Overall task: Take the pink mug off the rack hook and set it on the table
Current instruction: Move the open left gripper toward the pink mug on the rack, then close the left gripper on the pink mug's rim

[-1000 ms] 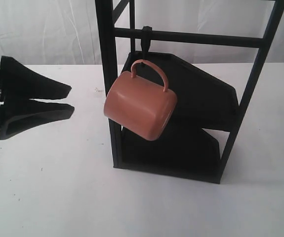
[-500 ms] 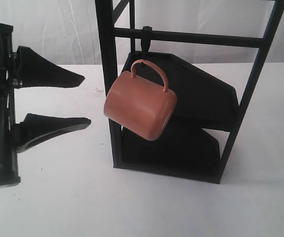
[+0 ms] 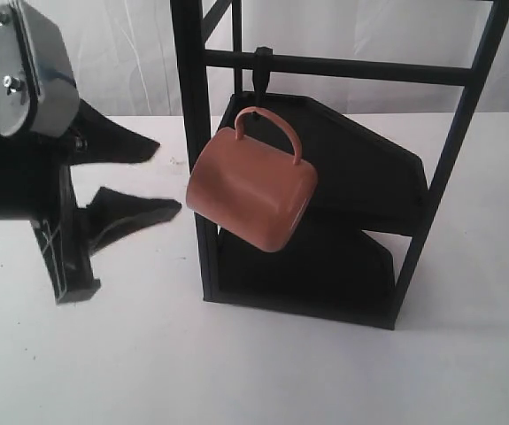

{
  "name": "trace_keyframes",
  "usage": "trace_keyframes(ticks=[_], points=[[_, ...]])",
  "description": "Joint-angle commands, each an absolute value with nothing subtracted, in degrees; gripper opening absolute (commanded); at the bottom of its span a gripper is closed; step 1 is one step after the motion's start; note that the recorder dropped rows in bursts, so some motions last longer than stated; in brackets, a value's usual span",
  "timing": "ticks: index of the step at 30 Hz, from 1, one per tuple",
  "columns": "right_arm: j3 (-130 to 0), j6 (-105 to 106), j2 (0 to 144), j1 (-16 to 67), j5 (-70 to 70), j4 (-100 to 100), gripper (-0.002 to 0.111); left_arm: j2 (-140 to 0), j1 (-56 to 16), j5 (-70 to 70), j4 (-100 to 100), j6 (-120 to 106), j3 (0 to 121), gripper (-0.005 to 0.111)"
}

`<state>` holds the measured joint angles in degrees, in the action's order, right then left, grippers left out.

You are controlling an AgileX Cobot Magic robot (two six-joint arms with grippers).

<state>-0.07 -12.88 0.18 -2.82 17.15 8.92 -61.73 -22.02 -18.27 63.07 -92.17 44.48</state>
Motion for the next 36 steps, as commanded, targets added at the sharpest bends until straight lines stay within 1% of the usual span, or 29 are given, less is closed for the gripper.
trace_keyframes(ticks=[1, 10, 19, 31, 36], points=[[0.00, -12.61, 0.00, -2.66, 16.65, 8.68, 0.000, -63.86, -22.07, -22.93, 62.87, -89.69, 44.72, 0.062], [0.00, -12.61, 0.00, -2.66, 16.65, 8.68, 0.000, -69.16, -22.07, -18.91, 65.82, -93.72, 44.81, 0.062], [0.00, -13.70, 0.00, -2.66, 16.65, 8.68, 0.000, -69.42, -22.07, -24.40, 80.16, -105.92, 44.81, 0.062], [0.00, -13.70, 0.00, -2.66, 16.65, 8.68, 0.000, -69.42, -22.07, -33.03, 80.79, -106.40, 44.81, 0.062], [0.00, -13.70, 0.00, -2.66, 16.65, 8.68, 0.000, -69.42, -22.07, -33.15, 80.79, -106.40, 44.81, 0.062]])
